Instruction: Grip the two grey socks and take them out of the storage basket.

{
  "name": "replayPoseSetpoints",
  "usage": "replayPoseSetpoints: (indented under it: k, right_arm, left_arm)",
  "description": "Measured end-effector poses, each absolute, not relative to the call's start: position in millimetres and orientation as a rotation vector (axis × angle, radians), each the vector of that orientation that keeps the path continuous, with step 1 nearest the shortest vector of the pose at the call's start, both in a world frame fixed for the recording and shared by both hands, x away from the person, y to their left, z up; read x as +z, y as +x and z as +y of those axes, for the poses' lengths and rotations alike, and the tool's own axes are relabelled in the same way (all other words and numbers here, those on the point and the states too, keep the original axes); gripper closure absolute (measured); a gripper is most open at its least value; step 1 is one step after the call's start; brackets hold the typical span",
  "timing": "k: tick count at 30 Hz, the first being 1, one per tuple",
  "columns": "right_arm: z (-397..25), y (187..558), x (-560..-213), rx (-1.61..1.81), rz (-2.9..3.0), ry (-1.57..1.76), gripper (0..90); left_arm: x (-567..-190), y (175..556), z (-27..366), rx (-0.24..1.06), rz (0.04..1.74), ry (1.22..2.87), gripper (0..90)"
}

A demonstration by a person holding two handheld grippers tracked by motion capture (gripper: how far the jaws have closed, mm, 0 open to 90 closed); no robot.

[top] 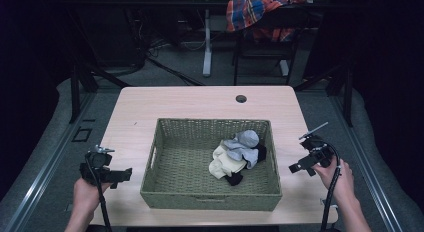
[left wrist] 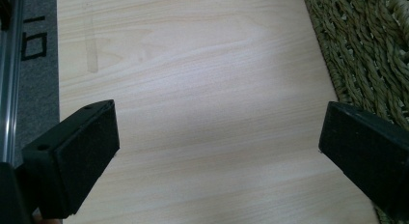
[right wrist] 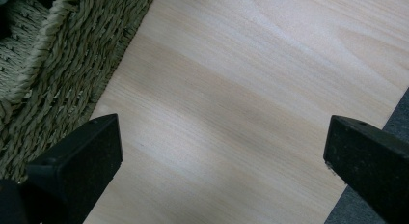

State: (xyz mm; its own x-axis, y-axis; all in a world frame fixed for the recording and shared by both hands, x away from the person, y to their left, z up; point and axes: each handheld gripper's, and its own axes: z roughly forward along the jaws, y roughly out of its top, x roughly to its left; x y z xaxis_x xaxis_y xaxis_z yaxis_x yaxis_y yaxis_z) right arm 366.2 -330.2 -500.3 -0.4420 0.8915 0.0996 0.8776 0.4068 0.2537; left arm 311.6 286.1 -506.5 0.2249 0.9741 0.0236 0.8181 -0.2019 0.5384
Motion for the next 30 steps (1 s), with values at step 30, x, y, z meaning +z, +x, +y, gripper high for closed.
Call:
replayPoseSetpoints:
  k: [30]
  right_arm:
    - [-313.3, 370.6, -442.6, 0.588, 2.593, 1.477, 0.0]
  left_arm:
    - [-507.4, 311.5, 288.0, 0.502, 1.648, 2.086, 0.7]
